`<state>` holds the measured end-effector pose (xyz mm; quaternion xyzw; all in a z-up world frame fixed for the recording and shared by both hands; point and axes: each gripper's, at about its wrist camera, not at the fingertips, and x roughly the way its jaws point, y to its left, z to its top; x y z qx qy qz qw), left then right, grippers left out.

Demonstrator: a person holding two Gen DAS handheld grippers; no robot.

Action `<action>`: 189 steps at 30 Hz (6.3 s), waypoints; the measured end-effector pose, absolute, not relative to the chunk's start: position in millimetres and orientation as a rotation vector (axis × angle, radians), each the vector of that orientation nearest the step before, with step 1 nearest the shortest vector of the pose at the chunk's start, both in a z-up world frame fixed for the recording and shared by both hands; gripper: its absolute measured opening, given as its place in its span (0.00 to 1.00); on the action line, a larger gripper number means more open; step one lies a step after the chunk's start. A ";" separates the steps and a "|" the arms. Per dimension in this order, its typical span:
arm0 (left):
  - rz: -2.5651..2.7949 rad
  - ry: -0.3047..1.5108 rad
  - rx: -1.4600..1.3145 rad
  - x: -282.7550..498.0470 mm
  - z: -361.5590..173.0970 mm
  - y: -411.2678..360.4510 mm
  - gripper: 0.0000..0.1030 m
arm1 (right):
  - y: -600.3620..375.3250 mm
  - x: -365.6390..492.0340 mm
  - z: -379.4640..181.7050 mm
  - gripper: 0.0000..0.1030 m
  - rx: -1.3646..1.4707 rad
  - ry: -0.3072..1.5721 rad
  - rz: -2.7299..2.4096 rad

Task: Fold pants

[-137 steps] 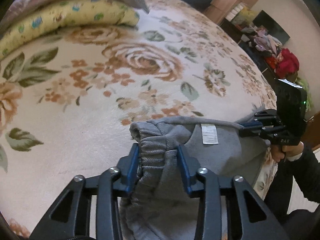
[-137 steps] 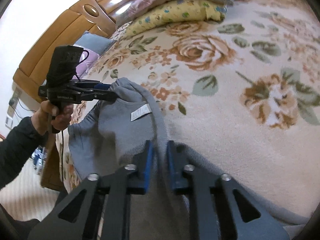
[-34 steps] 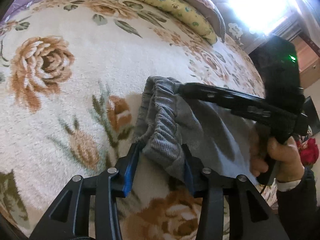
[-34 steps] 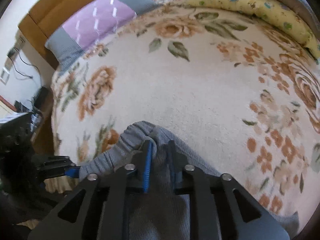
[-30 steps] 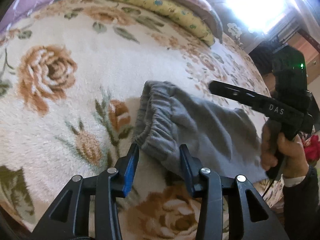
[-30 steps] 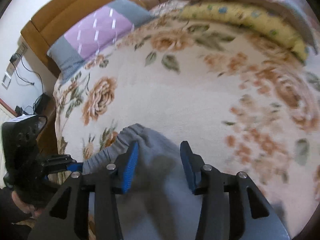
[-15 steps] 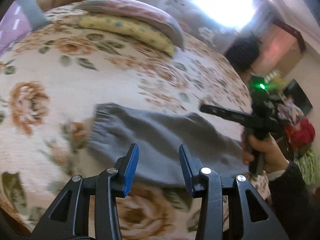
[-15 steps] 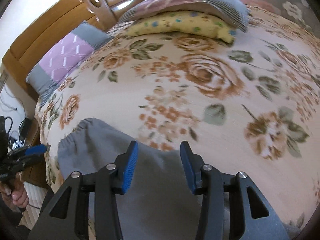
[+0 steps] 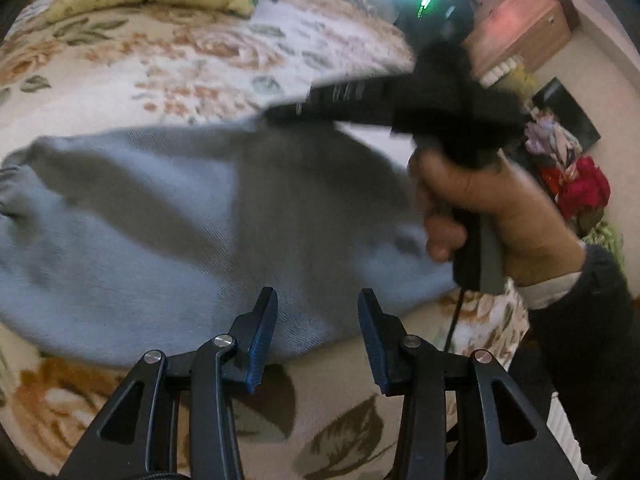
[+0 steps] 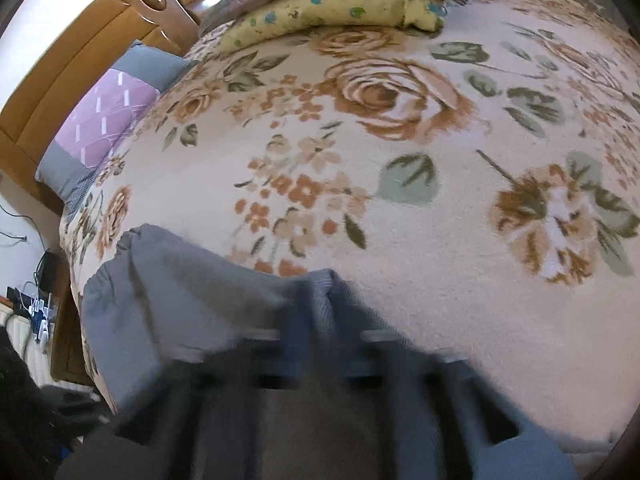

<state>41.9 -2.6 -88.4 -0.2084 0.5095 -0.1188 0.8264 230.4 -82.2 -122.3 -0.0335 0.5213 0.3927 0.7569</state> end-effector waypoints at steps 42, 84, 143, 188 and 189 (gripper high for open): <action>-0.404 1.097 -0.074 127.2 -48.3 -109.4 0.42 | -340.1 107.6 -77.2 0.45 0.313 0.979 0.461; -0.791 1.269 0.448 243.2 -108.3 -299.3 0.50 | -442.0 86.5 -147.2 0.56 0.815 0.809 0.230; -0.631 1.214 -0.239 177.3 -113.2 -40.9 0.06 | -235.1 81.3 -118.6 0.15 0.337 0.901 0.831; -0.249 1.128 -0.476 67.3 -94.8 -28.3 0.13 | -197.9 150.0 -95.1 0.16 0.182 1.009 0.789; -0.239 1.122 -0.487 65.0 -93.3 -26.1 0.13 | -195.8 149.8 -91.8 0.16 0.179 1.005 0.794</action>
